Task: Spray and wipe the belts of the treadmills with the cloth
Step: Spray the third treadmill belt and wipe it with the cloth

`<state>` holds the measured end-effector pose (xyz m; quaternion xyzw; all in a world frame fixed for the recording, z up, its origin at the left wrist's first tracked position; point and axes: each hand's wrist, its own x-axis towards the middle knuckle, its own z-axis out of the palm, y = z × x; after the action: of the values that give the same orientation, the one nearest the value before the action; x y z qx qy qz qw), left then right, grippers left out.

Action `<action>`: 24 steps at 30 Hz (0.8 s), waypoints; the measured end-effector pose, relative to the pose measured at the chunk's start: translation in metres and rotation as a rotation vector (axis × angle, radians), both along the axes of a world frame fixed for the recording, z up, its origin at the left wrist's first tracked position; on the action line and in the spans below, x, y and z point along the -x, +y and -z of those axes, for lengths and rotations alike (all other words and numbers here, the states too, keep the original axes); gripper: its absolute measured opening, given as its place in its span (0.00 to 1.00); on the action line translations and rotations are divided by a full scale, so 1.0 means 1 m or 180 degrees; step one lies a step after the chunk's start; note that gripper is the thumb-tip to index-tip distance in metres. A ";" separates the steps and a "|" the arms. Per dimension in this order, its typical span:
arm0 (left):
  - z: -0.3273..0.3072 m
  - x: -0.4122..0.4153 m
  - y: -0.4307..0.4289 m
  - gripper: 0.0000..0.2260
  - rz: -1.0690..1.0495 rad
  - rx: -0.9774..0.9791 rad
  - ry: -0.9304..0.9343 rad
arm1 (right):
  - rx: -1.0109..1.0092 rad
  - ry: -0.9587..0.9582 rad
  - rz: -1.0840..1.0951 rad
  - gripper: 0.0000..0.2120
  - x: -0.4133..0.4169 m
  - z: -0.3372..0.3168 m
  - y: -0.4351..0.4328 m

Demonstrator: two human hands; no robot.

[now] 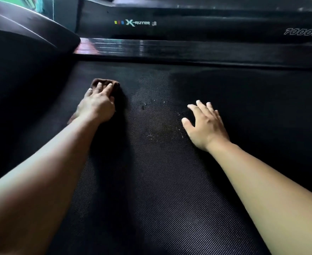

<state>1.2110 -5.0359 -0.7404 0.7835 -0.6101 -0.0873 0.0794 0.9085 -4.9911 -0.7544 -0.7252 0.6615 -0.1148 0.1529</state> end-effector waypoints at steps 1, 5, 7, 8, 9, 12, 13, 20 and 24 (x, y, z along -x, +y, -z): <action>0.000 0.013 -0.009 0.25 0.0074 0.0001 -0.0010 | -0.0022 0.0053 0.0065 0.28 0.006 0.001 -0.002; 0.011 0.075 -0.039 0.27 0.0633 -0.0017 -0.0039 | -0.0028 0.0296 0.0294 0.28 0.021 0.006 -0.014; 0.012 0.118 -0.039 0.27 0.0881 0.0078 -0.0089 | -0.0092 0.0215 0.0520 0.26 0.025 0.008 -0.019; 0.010 0.140 -0.036 0.26 0.0965 0.0112 -0.0040 | -0.0131 0.0124 0.0633 0.25 0.027 0.008 -0.021; 0.011 0.158 -0.033 0.26 0.1111 0.0137 -0.0023 | -0.0142 0.0068 0.0697 0.25 0.029 0.009 -0.023; 0.020 0.193 -0.017 0.33 0.1693 0.0006 -0.0121 | -0.0084 0.0255 0.0630 0.25 0.032 0.012 -0.024; 0.022 0.194 -0.011 0.36 0.1778 -0.0069 -0.0161 | -0.0068 0.0320 0.0607 0.25 0.033 0.013 -0.023; 0.017 0.113 0.043 0.34 0.1890 -0.0067 -0.0566 | -0.0050 0.0463 0.0634 0.28 0.030 0.014 -0.018; 0.000 0.064 0.043 0.24 0.0788 0.0094 -0.0317 | -0.0001 0.0450 0.0637 0.28 0.027 0.015 -0.017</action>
<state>1.1472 -4.9932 -0.7404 0.7044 -0.7065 -0.0485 0.0491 0.8815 -5.0081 -0.7689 -0.6619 0.7396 -0.0779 0.0938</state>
